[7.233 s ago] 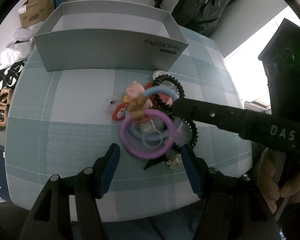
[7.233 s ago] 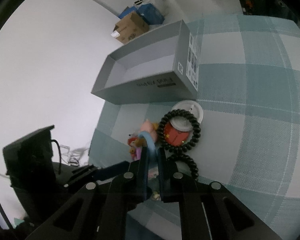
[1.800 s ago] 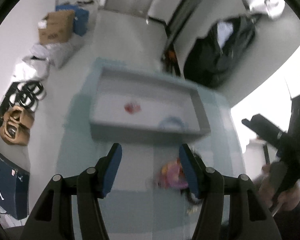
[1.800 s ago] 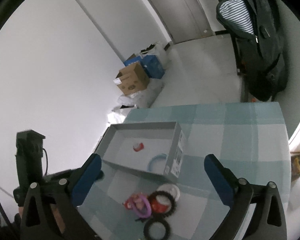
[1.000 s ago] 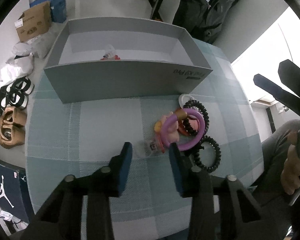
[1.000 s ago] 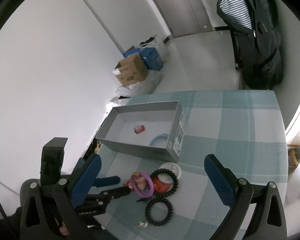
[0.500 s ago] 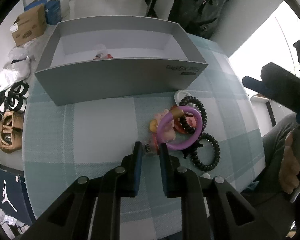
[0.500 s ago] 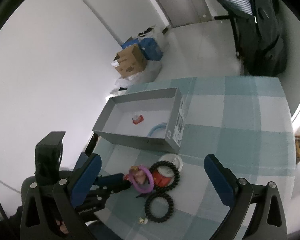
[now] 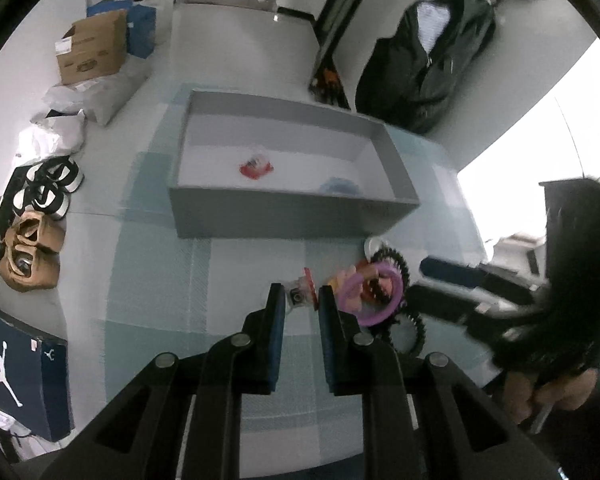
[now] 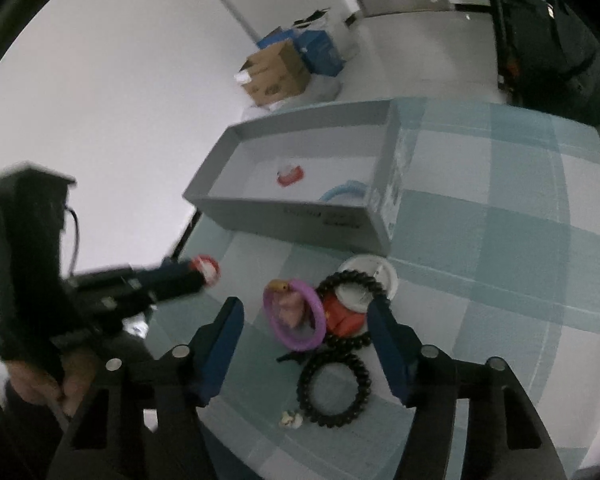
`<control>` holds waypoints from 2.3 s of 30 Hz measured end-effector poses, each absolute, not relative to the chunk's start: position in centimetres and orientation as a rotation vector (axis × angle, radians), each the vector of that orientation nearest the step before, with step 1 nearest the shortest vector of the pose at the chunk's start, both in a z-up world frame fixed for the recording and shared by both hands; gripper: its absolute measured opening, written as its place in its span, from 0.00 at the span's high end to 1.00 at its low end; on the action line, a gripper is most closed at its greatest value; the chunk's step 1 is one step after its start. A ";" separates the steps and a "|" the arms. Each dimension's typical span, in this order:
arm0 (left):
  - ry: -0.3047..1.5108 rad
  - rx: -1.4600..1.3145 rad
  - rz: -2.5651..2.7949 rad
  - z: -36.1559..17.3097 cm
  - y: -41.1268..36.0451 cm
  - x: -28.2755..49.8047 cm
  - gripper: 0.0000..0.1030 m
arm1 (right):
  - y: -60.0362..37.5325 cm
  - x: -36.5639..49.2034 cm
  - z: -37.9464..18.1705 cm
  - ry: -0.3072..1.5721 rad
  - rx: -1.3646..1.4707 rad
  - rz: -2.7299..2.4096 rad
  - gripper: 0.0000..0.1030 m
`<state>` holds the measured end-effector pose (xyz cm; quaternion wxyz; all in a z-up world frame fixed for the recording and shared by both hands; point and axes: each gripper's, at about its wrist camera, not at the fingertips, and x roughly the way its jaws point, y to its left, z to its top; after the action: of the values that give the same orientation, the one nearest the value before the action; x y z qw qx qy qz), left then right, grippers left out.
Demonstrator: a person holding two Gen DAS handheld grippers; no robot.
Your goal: Organize jewelry
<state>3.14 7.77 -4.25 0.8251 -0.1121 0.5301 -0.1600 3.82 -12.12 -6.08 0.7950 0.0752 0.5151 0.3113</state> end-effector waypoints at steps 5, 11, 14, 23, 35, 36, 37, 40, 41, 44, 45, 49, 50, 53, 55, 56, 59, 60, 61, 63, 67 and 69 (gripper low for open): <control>1.115 -0.263 -0.342 -4.2 8.2 3.3 0.88 | -11.2 3.5 -6.5 1.098 0.059 0.640 0.53; 1.116 -0.283 -0.347 -4.0 8.9 3.6 0.88 | -10.5 3.5 -6.9 1.109 0.021 0.646 0.70; 1.115 -0.285 -0.348 -4.0 9.0 3.6 0.88 | -10.0 3.4 -7.0 1.108 -0.010 0.637 0.79; 1.118 -0.297 -0.343 -4.1 9.1 3.8 0.88 | -10.2 3.7 -6.6 1.109 -0.005 0.614 0.94; 1.069 -0.320 -0.345 -3.2 9.3 3.8 0.88 | -11.2 3.4 -4.1 1.041 0.102 0.679 0.94; 1.063 -0.325 -0.347 -3.1 9.3 3.9 0.88 | -11.3 3.5 -3.8 1.031 0.116 0.683 0.94; 1.056 -0.329 -0.346 -3.0 9.3 3.9 0.88 | -11.4 3.7 -3.6 1.024 0.125 0.688 0.94; 1.033 -0.342 -0.346 -2.5 9.2 3.9 0.88 | -11.7 3.7 -2.8 0.999 0.157 0.705 0.94; 1.023 -0.346 -0.348 -2.3 9.2 4.0 0.88 | -11.8 3.7 -2.5 0.988 0.171 0.713 0.94; 0.993 -0.344 -0.361 -1.6 8.9 4.1 0.88 | -12.1 3.9 -1.8 0.962 0.222 0.725 0.94; 0.984 -0.341 -0.357 -1.4 8.8 4.2 0.88 | -12.4 4.1 -1.7 0.954 0.254 0.734 0.94; 0.971 -0.354 -0.363 -1.2 8.4 4.9 0.88 | -13.5 5.0 -0.7 0.905 0.333 0.730 0.94; 0.968 -0.353 -0.363 -1.1 8.3 5.1 0.88 | -13.8 5.3 -0.4 0.893 0.345 0.724 0.94; 0.961 -0.349 -0.354 -1.0 8.1 5.8 0.88 | -14.3 6.1 0.0 0.873 0.379 0.712 0.94; 0.955 -0.358 -0.342 -1.0 8.0 6.4 0.88 | -14.4 6.8 0.0 0.871 0.399 0.709 0.94; 0.953 -0.365 -0.337 -1.0 8.0 6.8 0.88 | -14.4 7.2 0.1 0.870 0.404 0.707 0.94; 0.946 -0.367 -0.322 -1.0 8.1 7.5 0.88 | -14.2 8.2 0.1 0.866 0.401 0.703 0.94; 0.945 -0.369 -0.316 -1.0 8.2 8.0 0.88 | -14.2 8.5 0.1 0.865 0.402 0.704 0.94; 0.945 -0.372 -0.312 -1.0 8.2 8.1 0.88 | -14.0 8.9 0.0 0.867 0.402 0.707 0.94; 0.947 -0.371 -0.296 -1.2 8.3 8.8 0.88 | -14.2 9.5 -0.3 0.873 0.408 0.709 0.94; 0.955 -0.368 -0.281 -1.5 8.0 9.6 0.88 | -14.0 10.5 -0.7 0.881 0.416 0.705 0.94; 0.963 -0.362 -0.277 -1.8 7.8 10.0 0.88 | -13.9 11.0 -0.8 0.883 0.418 0.706 0.94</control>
<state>10.00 7.84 -1.78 0.8613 -0.1725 0.4592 -0.1322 10.95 -13.93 -0.83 0.8239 0.1968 0.4151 0.3320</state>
